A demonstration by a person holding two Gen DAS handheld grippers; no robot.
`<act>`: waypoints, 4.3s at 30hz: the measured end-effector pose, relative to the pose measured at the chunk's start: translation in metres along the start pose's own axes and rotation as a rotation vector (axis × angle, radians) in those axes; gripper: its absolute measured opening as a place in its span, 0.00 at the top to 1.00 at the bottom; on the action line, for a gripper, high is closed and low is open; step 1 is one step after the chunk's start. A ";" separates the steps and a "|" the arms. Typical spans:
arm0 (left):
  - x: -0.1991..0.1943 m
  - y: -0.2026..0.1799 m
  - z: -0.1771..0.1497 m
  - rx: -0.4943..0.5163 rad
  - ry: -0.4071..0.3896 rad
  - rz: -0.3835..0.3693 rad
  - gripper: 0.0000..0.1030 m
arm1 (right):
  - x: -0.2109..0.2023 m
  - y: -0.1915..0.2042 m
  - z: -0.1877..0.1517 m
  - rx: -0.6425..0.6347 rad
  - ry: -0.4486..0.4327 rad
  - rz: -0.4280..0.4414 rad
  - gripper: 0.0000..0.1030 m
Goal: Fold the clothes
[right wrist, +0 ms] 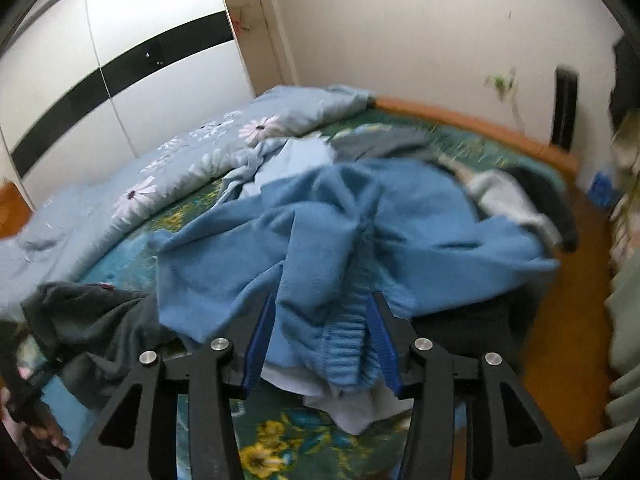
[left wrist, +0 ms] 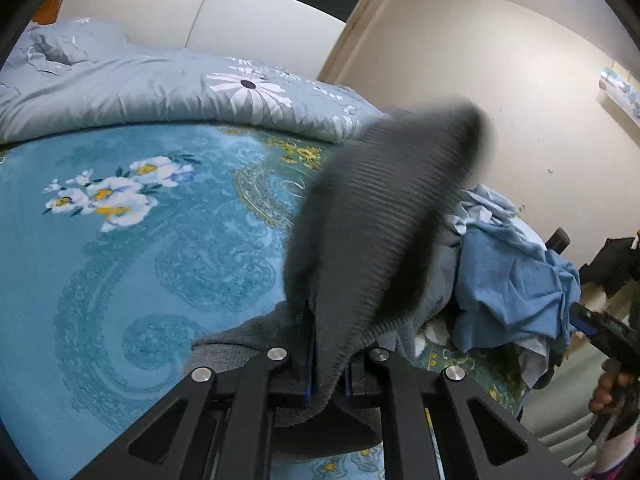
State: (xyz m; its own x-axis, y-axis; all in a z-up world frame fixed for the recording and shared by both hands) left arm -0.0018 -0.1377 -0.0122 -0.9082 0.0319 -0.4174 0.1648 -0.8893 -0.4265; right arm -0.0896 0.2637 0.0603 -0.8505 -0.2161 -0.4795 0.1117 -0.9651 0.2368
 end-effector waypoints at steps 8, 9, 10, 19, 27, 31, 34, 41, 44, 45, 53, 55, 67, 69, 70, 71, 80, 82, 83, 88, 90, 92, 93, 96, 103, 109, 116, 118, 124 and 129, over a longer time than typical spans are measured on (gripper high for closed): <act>-0.001 -0.009 0.000 0.044 0.018 0.027 0.90 | 0.029 -0.008 0.003 0.015 0.028 -0.014 0.72; 0.000 -0.010 0.000 0.039 0.022 0.029 0.90 | 0.033 -0.012 0.008 0.024 0.031 -0.008 0.88; 0.001 -0.010 0.001 0.038 0.024 0.030 0.90 | 0.034 -0.016 0.015 0.042 0.033 0.004 0.93; 0.012 -0.012 0.010 0.078 0.027 0.069 0.90 | -0.008 -0.037 0.162 0.074 -0.220 -0.079 0.94; 0.018 0.003 0.013 0.060 0.037 0.097 0.90 | -0.047 -0.047 0.254 -0.051 -0.482 -0.334 0.94; 0.019 0.002 0.013 0.055 0.037 0.101 0.90 | -0.001 -0.064 0.217 -0.129 -0.300 -0.393 0.94; 0.018 0.000 0.014 0.073 0.040 0.101 0.90 | 0.025 -0.081 0.180 -0.131 -0.178 -0.386 0.94; 0.010 0.006 0.022 0.050 0.030 0.098 0.90 | 0.005 -0.082 0.144 -0.194 -0.139 -0.302 0.40; 0.006 0.007 0.024 0.034 0.018 0.104 0.90 | -0.022 -0.073 0.140 -0.236 -0.198 -0.332 0.38; 0.004 0.009 0.026 0.024 0.004 0.110 0.90 | -0.033 -0.068 0.135 -0.225 -0.219 -0.324 0.38; -0.013 0.008 0.048 -0.035 -0.050 0.116 0.90 | -0.032 0.048 -0.017 -0.216 0.052 0.300 0.38; -0.020 0.003 0.052 -0.007 -0.055 0.115 0.90 | -0.010 0.064 -0.052 -0.284 0.111 0.294 0.38; -0.053 0.004 0.101 -0.024 -0.222 0.121 0.92 | 0.024 0.037 -0.010 -0.195 -0.046 0.070 0.40; -0.068 0.005 0.126 -0.038 -0.284 0.105 0.92 | 0.019 0.025 0.008 -0.166 -0.096 0.024 0.41; -0.076 0.005 0.138 -0.045 -0.315 0.097 0.92 | 0.016 0.017 0.018 -0.145 -0.119 0.004 0.41; -0.083 0.004 0.149 -0.043 -0.335 0.083 0.92 | 0.013 0.009 0.028 -0.123 -0.142 -0.016 0.41; -0.125 -0.016 0.191 -0.003 -0.413 0.002 0.92 | 0.010 -0.026 0.070 -0.075 -0.175 -0.139 0.40; -0.126 -0.018 0.188 0.022 -0.409 -0.004 0.92 | 0.017 -0.027 0.075 -0.065 -0.166 -0.153 0.40; -0.125 -0.019 0.185 0.034 -0.404 0.002 0.92 | 0.020 -0.027 0.075 -0.055 -0.152 -0.150 0.40; -0.109 -0.020 0.165 0.089 -0.325 0.027 0.92 | 0.015 -0.021 0.060 -0.085 -0.073 -0.077 0.39; -0.102 -0.018 0.158 0.096 -0.303 0.032 0.92 | 0.001 -0.014 0.050 -0.131 -0.054 -0.042 0.39; -0.096 -0.016 0.152 0.093 -0.284 0.035 0.92 | -0.012 -0.008 0.040 -0.166 -0.041 -0.010 0.39; -0.092 -0.014 0.149 0.090 -0.274 0.037 0.92 | -0.019 -0.005 0.034 -0.182 -0.035 0.003 0.38; -0.086 -0.011 0.142 0.071 -0.254 0.043 0.92 | -0.039 0.010 0.019 -0.215 -0.039 0.051 0.38; -0.084 -0.008 0.135 0.056 -0.240 0.048 0.92 | -0.026 0.070 -0.016 -0.229 0.019 0.265 0.38; -0.084 -0.006 0.142 0.053 -0.264 0.060 0.92 | 0.025 0.067 -0.005 -0.157 0.004 0.178 0.39; -0.113 -0.016 0.203 -0.016 -0.418 -0.005 0.92 | 0.028 0.017 0.066 -0.072 -0.135 0.005 0.47; -0.122 -0.024 0.223 -0.017 -0.435 -0.041 0.92 | 0.033 0.007 0.085 -0.067 -0.149 -0.049 0.45; -0.145 -0.060 0.263 0.073 -0.469 -0.086 0.92 | 0.048 -0.005 0.110 -0.117 -0.145 -0.145 0.43; -0.151 -0.084 0.281 0.135 -0.482 -0.102 0.92 | 0.050 -0.017 0.124 -0.070 -0.139 -0.165 0.43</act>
State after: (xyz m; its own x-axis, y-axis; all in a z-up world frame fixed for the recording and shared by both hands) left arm 0.0134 -0.1963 0.3117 -0.9966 -0.0641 0.0523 0.0437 -0.9447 -0.3249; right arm -0.1979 0.2876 0.1370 -0.9222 -0.0370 -0.3848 -0.0034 -0.9946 0.1037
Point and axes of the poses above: each gripper's, at about its wrist camera, not at the fingertips, and x roughly the way its jaws point, y to its left, z to its top, the point moved 4 cm from there along x, roughly the way its jaws point, and after that the axes turned 15 degrees about -y, right-handed, at the moved point
